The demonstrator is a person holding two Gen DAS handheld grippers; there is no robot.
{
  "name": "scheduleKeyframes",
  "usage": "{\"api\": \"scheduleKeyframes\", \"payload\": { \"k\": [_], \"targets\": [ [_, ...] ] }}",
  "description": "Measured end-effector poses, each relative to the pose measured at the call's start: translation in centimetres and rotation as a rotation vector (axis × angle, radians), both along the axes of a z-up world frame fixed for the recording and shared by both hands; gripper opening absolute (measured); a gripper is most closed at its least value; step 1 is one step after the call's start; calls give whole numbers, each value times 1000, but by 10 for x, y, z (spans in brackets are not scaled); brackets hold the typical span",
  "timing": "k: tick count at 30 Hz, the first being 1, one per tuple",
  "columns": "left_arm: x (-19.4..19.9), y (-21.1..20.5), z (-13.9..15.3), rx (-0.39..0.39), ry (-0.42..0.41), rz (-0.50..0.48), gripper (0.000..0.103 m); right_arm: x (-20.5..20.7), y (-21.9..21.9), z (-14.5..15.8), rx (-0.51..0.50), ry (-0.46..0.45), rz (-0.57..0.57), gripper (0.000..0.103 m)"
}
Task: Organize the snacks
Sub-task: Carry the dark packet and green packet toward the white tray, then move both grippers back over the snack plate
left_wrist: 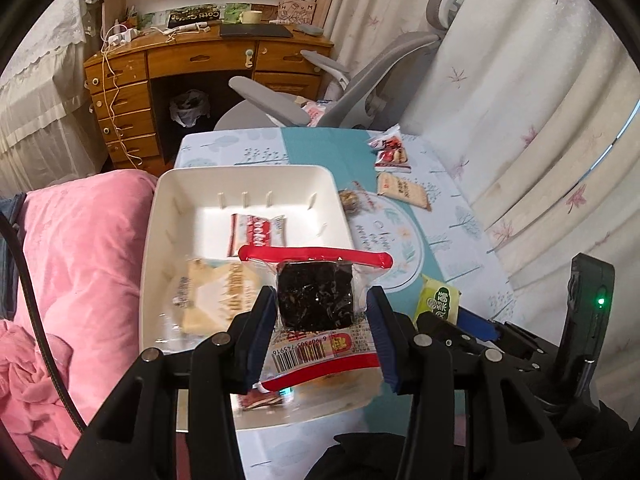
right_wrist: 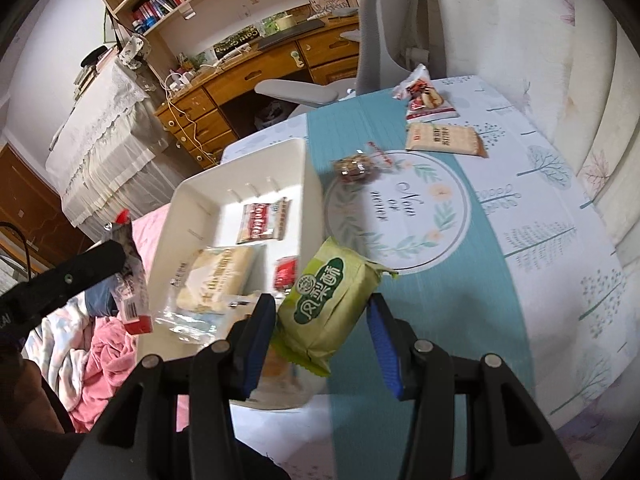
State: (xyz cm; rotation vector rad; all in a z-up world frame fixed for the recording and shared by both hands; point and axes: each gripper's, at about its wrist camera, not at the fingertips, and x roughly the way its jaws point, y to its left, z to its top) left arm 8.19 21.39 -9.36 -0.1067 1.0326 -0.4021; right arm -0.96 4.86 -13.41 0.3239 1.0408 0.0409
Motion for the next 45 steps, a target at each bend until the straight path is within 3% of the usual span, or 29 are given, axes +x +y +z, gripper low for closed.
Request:
{"api": "scheduleKeyframes", "payload": {
  "k": [16,31,45],
  "targets": [
    [-6,64,-23,48,52,-2,41,-1,74,-16,63,-8,47,48],
    [-5,67,-30,46,82,9,42,-6,99,-16,74,-4,137,55],
    [3,13,-30,102,104,-10,71,-14,52,-9,18,-8,97,55]
  ]
}}
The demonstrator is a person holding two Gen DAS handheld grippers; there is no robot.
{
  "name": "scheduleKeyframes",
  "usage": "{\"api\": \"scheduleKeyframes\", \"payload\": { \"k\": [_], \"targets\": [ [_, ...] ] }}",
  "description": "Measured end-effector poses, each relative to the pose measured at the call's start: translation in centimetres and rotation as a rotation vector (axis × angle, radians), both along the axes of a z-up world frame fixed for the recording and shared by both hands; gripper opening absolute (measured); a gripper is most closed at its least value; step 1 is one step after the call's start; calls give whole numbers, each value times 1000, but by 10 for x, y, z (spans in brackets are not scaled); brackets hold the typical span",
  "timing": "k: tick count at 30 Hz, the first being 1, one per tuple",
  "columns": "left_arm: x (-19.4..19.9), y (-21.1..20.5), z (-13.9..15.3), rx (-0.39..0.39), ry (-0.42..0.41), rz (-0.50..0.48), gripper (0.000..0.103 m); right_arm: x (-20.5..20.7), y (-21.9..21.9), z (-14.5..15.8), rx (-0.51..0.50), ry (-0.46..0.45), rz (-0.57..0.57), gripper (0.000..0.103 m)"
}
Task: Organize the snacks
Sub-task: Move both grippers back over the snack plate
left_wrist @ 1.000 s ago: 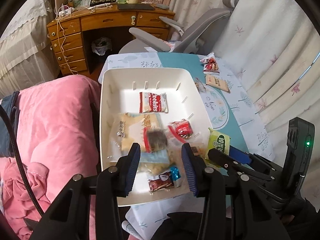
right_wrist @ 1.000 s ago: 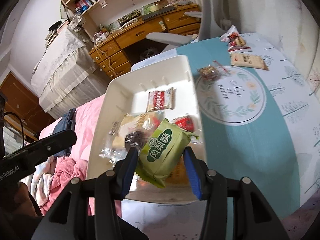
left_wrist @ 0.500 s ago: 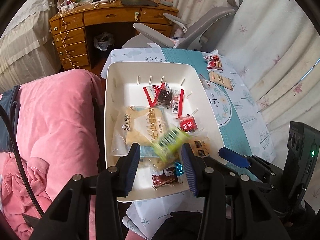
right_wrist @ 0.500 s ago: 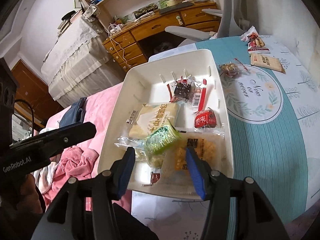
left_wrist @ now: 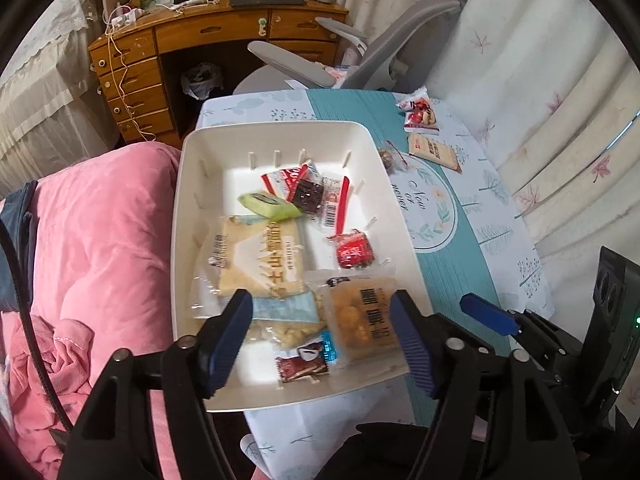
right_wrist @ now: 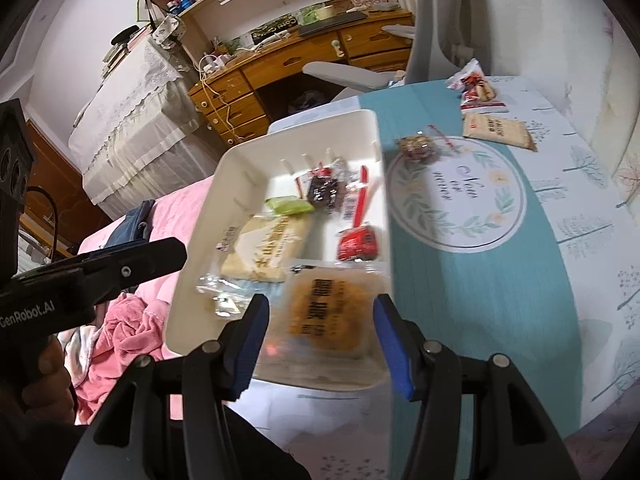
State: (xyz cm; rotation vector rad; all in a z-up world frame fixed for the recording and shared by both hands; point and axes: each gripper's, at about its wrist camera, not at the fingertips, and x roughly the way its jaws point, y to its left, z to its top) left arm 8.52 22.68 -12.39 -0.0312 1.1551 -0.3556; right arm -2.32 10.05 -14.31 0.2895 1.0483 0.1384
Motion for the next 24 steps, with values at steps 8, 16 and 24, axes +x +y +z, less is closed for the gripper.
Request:
{"api": "scheduleKeyframes", "payload": {
  "k": [8,16,24],
  "targets": [
    [14,-56,8,28,18,-20,76,3,-56,4,-26,15,4,67],
    [33,-118,17,51,11,-12,76,21,-126,14,-89,17,54,68],
    [61,-176,14,130,15,43,77,53,-191,23,-147,-40,135,73]
  ]
}}
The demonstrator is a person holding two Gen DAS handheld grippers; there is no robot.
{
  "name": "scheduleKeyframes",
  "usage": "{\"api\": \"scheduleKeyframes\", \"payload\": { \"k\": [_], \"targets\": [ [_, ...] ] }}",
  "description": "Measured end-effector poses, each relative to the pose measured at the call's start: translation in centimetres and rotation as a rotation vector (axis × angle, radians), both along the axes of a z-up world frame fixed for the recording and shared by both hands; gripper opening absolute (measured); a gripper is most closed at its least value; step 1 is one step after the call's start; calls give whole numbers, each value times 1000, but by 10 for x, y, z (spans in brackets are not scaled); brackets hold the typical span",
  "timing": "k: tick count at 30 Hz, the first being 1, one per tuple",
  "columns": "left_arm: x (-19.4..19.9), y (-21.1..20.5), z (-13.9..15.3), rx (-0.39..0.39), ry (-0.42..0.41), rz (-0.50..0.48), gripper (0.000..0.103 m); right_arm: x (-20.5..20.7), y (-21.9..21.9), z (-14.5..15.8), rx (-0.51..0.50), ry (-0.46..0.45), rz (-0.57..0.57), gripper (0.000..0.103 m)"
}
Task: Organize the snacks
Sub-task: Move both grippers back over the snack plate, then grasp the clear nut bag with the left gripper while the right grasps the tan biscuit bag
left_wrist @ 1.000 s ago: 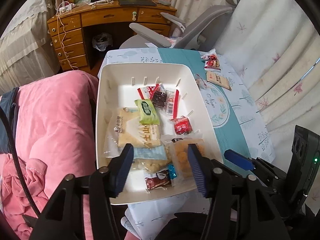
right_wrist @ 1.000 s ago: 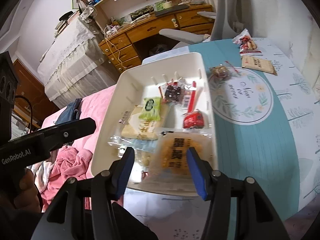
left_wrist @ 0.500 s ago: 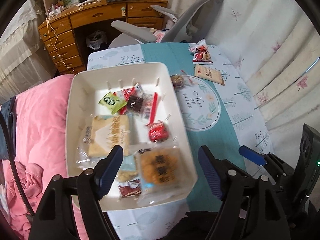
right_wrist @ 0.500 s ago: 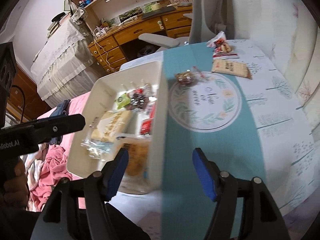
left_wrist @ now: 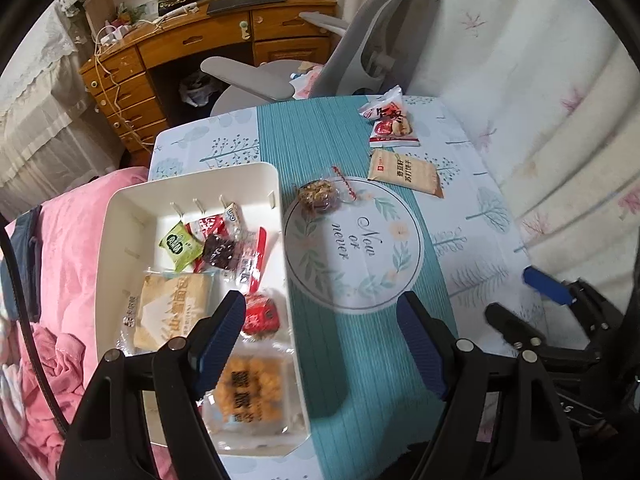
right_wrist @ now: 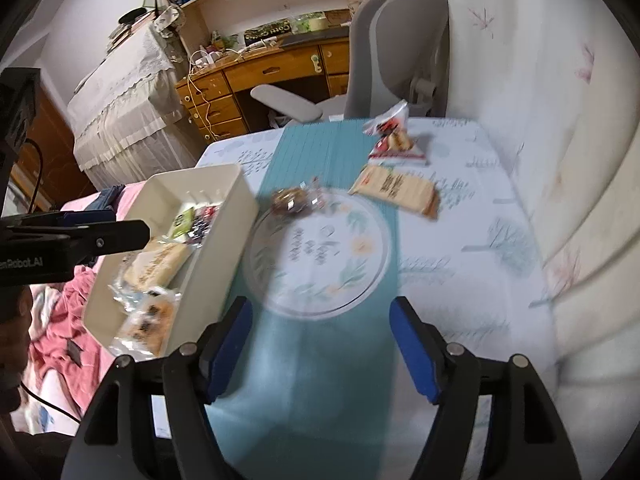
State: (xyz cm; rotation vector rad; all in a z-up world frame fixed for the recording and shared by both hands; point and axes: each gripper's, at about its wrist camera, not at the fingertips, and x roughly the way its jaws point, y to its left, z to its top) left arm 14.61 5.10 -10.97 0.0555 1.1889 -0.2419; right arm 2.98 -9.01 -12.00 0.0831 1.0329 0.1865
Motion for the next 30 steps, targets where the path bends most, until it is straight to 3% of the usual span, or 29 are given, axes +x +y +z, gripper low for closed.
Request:
{"api": "scheduleKeyframes", "payload": {
  "k": [7,12,21,25,30],
  "targets": [
    [31,-36,-8,111,11,5,77,27,-40,0,-53,-56,50,75],
    [54,-55,-15,166,22,-65,77,46,-56,-5,-109,-114,65,75],
    [99,-74,-36,215,73,-158,87,92,-61,-23,-156,-182,123,75],
    [121,-79,-50,239,104,-194,88,112,-59,-33,-199,-209,134,83],
    [148,-87,-75,283,179,-261,88,136,-57,-48,-209,-202,140,84]
  ]
}}
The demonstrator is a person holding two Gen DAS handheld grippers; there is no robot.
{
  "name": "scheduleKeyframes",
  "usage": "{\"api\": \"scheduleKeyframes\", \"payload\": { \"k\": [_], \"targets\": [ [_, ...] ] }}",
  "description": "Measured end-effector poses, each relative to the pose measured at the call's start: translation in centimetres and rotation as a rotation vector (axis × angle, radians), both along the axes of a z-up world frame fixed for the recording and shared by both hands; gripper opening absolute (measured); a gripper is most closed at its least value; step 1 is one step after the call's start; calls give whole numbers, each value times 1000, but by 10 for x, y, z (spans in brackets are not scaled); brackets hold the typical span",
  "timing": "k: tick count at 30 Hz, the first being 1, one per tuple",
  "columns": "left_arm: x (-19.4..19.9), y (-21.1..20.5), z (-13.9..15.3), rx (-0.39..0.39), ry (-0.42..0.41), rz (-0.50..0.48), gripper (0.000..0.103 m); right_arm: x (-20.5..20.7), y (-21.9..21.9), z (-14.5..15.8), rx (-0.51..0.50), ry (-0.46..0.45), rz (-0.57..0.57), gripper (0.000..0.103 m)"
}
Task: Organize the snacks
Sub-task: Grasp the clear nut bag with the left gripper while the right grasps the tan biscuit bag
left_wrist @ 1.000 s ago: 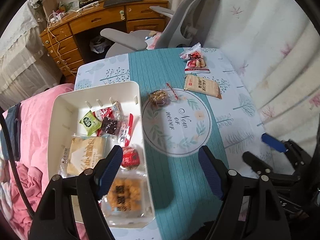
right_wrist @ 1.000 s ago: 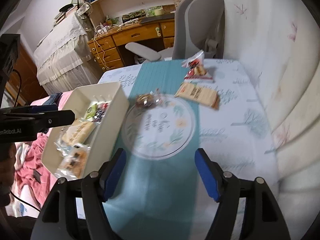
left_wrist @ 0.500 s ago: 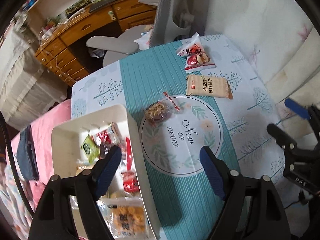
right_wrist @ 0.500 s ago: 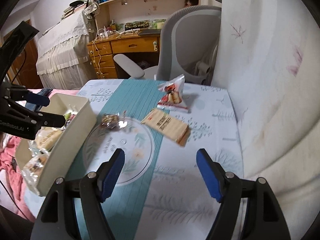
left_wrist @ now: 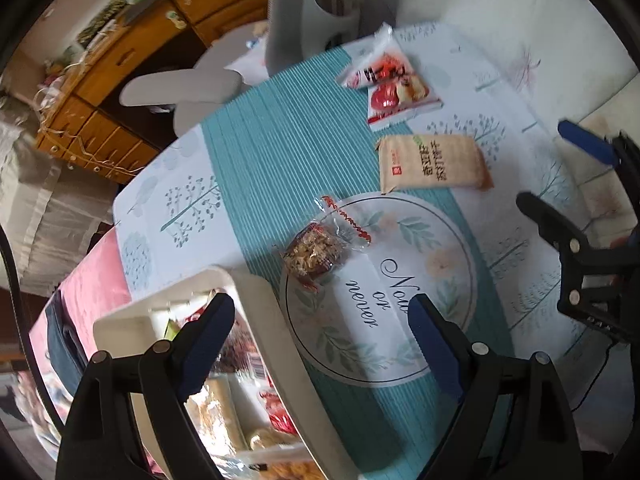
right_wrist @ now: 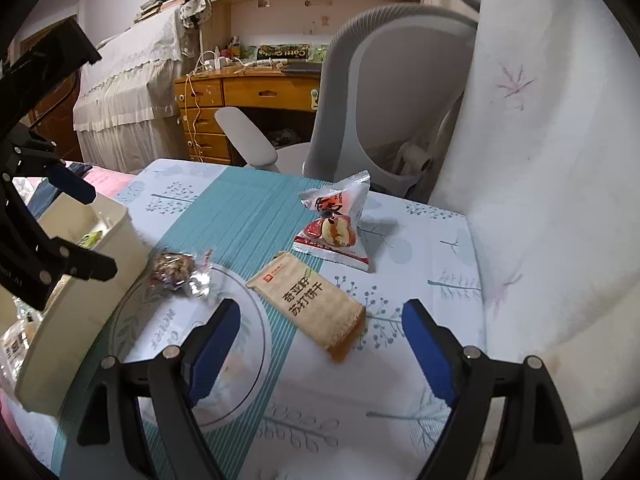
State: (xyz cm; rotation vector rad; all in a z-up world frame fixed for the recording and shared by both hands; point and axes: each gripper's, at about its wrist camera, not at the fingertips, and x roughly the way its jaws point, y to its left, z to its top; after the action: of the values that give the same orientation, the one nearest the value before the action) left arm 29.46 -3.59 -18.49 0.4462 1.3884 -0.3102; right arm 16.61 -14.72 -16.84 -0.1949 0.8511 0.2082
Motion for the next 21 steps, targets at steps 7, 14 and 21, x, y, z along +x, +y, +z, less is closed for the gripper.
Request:
{"api": "scheduleKeyframes", "payload": {
  "k": [7,14,21],
  "targets": [
    [26,-15,-34,49,88,-113,88,28,8,-32,-32,1,58,84],
    [45,-29,-73,110,166,-159,88,48,14,-67,-83,34,94,84],
    [48,-37,-98,175,204,-202,84,61,13,-87,-93,72,109,84]
  ]
}}
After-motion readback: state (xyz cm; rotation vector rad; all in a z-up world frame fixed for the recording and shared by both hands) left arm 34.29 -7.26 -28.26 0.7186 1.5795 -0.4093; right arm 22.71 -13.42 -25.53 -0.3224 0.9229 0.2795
